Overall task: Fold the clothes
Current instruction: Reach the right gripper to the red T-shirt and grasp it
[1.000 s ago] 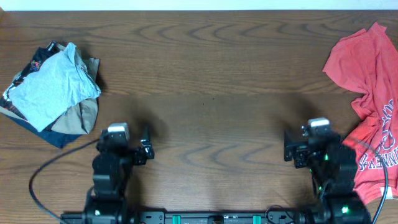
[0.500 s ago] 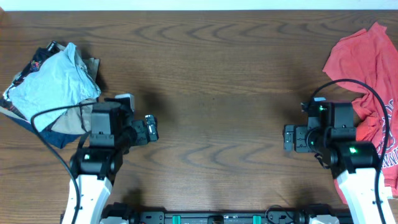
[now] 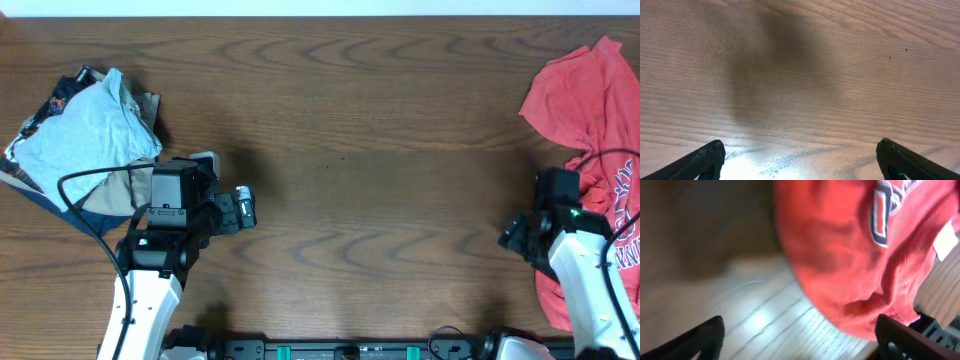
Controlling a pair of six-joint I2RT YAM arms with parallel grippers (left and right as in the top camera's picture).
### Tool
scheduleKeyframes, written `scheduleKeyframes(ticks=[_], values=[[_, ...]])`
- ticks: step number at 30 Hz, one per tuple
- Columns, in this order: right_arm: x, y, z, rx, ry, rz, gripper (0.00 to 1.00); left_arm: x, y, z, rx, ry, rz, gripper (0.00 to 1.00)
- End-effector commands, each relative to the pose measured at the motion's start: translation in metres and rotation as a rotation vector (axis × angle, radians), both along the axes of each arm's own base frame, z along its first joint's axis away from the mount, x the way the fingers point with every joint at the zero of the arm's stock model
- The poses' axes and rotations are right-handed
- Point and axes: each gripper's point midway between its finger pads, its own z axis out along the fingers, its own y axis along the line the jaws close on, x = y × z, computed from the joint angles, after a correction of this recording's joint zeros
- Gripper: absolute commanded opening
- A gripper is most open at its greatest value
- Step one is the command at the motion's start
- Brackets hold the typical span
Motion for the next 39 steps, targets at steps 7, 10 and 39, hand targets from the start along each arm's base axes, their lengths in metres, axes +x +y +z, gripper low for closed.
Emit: scheduleKeyframes(ticks=[7, 10, 39], values=[[-0.026, -0.017, -0.031, -0.051, 0.02, -0.111, 0.61, 0.003, -0.003, 0.007, -0.015, -0.015, -0.006, 0.98], [-0.03, -0.021, -0.034, -0.079, 0.024, -0.114, 0.51, 0.003, -0.003, 0.007, -0.015, -0.015, -0.006, 0.98], [0.073, 0.156, 0.002, 0.746, -0.396, 0.591, 0.01, 0.021, -0.005, 0.021, -0.022, -0.107, -0.006, 0.98]])
